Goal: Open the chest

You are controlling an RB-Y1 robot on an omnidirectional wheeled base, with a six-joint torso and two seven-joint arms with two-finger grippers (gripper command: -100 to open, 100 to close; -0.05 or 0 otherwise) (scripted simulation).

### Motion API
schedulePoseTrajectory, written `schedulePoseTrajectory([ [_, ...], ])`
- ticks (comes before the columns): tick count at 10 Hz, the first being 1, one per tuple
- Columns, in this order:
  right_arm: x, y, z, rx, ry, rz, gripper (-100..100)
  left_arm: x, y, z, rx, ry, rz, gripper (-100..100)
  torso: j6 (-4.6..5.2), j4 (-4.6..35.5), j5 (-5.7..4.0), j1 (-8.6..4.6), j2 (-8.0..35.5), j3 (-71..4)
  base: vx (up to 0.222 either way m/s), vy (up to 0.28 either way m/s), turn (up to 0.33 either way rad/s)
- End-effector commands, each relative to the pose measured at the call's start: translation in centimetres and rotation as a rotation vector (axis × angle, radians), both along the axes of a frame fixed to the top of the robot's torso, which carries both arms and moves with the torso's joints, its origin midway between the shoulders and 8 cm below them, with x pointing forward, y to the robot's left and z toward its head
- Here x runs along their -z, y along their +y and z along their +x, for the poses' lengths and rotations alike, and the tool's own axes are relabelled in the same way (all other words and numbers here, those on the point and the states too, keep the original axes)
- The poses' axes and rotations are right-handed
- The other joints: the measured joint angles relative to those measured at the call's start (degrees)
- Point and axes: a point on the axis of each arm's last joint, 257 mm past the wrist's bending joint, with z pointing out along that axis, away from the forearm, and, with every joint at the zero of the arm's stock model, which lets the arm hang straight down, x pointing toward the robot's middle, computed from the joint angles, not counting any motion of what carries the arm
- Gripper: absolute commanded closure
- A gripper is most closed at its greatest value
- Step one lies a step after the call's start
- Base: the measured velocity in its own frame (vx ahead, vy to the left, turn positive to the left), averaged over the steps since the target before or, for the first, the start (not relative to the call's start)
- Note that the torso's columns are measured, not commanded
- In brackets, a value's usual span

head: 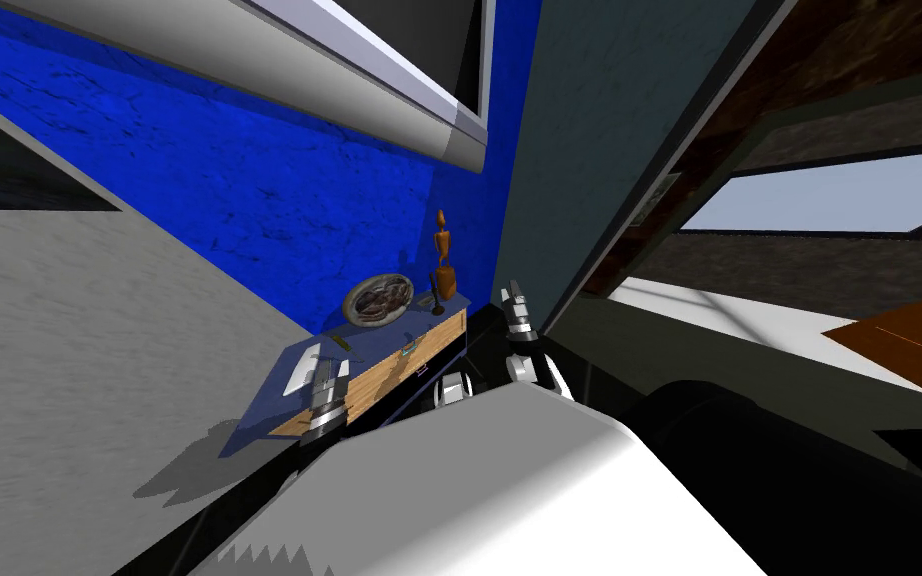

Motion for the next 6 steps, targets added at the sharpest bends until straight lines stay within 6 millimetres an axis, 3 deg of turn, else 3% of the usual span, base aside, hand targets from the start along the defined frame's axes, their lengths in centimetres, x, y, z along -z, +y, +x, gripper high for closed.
schedulePoseTrajectory([
  [1,0.01,0.0,0.0,0.0,0.0,0.0,0,3.57,-1.17,-0.51,0.011,0.066,-0.062,-100,-0.06,-0.13,0.1,-0.04,-0.23,-0.09,0.065,-0.093,0.094],
  [6,0.0,0.0,0.0,0.0,0.0,0.0,0,3.57,-1.17,-0.51,0.011,0.066,-0.062,-100,0.16,-0.26,0.41,-0.08,-0.24,-0.03,0.009,-0.008,-0.001],
])
